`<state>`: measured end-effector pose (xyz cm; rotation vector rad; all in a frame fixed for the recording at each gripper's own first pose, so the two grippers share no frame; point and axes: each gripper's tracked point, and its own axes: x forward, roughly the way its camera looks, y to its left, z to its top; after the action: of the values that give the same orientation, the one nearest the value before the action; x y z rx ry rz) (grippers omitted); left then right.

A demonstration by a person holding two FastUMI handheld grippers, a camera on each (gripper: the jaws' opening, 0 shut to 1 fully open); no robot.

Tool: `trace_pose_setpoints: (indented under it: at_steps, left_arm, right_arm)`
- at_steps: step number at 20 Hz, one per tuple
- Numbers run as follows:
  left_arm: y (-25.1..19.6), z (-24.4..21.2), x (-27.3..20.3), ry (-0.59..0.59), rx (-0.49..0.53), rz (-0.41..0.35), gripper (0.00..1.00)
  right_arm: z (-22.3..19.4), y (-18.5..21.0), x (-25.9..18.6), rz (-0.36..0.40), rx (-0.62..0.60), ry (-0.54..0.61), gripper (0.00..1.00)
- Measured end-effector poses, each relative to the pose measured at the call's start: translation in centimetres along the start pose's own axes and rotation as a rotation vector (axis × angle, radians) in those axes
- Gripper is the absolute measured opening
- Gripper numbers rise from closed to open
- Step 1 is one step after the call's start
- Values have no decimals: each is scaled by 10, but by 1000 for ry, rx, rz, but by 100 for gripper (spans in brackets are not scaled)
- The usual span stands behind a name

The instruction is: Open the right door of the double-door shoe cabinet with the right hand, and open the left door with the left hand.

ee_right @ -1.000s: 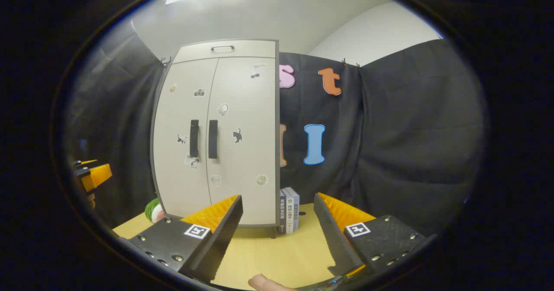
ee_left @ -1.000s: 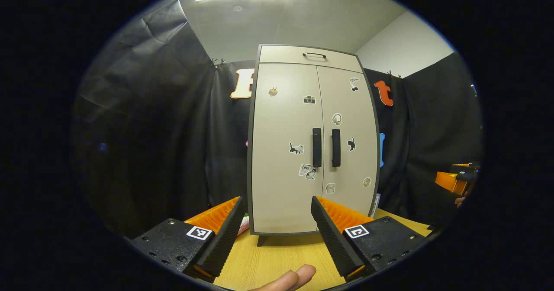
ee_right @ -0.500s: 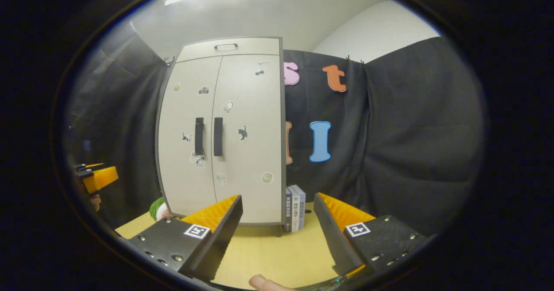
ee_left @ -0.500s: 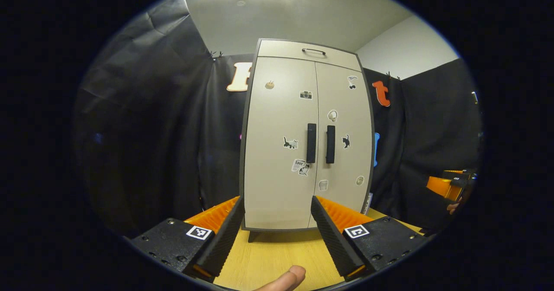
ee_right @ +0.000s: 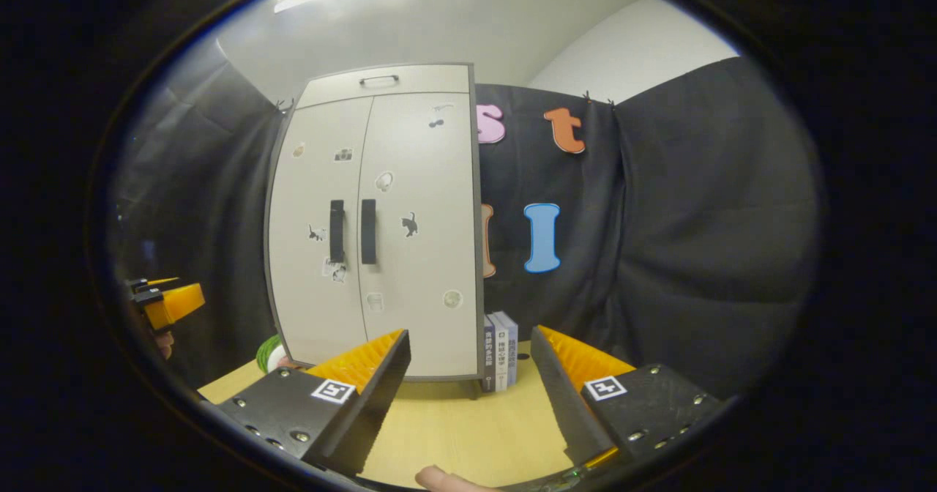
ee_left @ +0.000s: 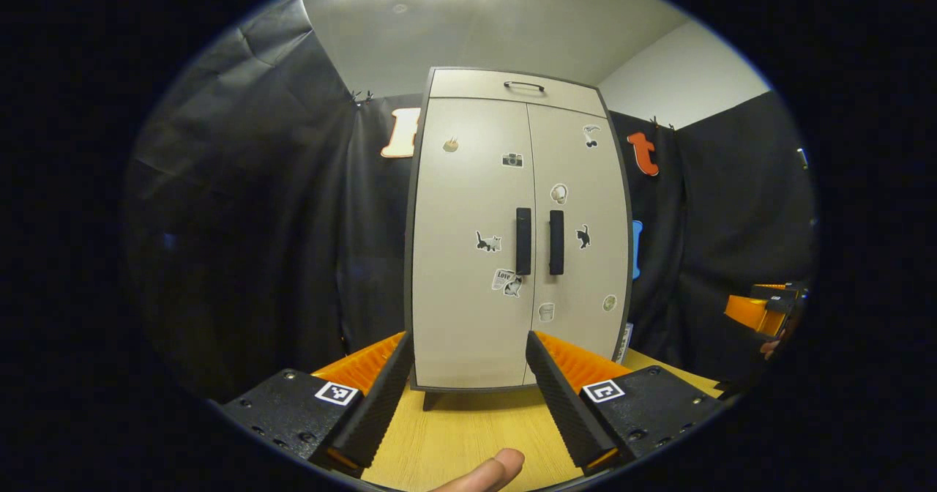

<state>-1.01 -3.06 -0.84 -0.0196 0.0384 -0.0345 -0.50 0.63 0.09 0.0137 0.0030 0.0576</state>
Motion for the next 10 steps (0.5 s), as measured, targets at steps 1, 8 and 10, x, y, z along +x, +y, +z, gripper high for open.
trace_pose_setpoints:
  at_steps: [1,8,10]
  left_arm:
    - [-1,1,-1,-2,-2,-2,96]
    - [1,-11,3,11,-9,-4,96]
    - [3,-16,5,15,-4,-1,96]
  right_arm:
    - [-1,2,1,3,-4,1,98]
    - [-4,20,14,29,-10,12,98]
    - [-3,29,27,35,-10,23,97]
